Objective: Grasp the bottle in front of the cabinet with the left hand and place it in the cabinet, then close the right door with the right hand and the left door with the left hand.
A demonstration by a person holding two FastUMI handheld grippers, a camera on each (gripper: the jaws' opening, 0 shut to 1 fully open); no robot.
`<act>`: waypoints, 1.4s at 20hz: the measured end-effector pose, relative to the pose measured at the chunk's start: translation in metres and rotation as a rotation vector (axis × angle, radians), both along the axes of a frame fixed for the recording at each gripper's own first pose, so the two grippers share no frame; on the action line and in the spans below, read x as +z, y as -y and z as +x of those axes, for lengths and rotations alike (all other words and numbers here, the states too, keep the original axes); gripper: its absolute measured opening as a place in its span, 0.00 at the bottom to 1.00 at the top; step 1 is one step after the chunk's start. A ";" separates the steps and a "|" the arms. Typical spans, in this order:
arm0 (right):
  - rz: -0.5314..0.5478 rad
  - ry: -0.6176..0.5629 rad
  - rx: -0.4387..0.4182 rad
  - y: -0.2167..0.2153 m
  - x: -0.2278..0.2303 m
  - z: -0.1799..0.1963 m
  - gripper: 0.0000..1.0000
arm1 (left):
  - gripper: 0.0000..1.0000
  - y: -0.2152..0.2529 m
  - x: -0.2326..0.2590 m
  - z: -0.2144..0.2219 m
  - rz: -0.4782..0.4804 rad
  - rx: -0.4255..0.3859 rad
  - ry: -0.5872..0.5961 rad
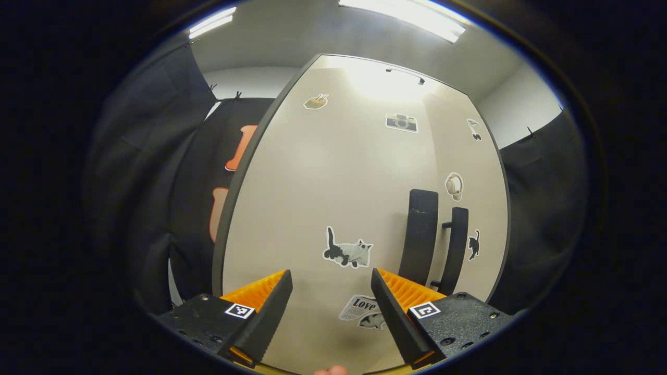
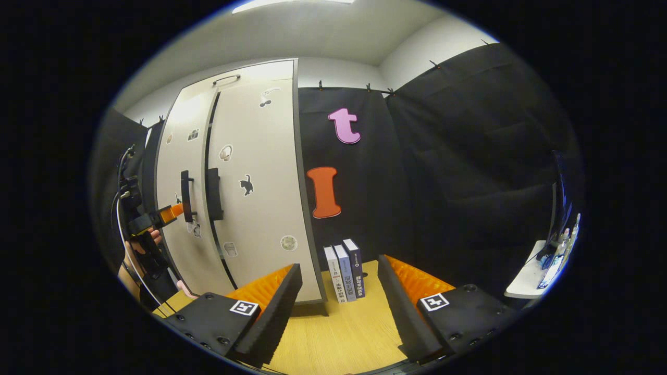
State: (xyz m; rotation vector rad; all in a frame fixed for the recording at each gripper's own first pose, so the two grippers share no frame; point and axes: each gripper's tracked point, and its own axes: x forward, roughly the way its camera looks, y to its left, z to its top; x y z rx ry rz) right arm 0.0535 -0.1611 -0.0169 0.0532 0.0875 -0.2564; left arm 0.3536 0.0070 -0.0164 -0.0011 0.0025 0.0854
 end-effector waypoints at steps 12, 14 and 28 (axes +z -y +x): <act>-0.028 -0.014 0.001 0.006 0.002 -0.004 0.97 | 0.95 0.021 0.003 -0.032 -0.041 -0.016 -0.015; -0.036 -0.014 0.027 0.001 0.002 -0.001 0.97 | 0.94 0.030 0.011 -0.053 -0.046 -0.042 -0.019; 0.007 0.009 0.256 -0.052 0.001 0.013 0.97 | 0.94 0.040 0.037 -0.199 0.050 -0.006 -0.029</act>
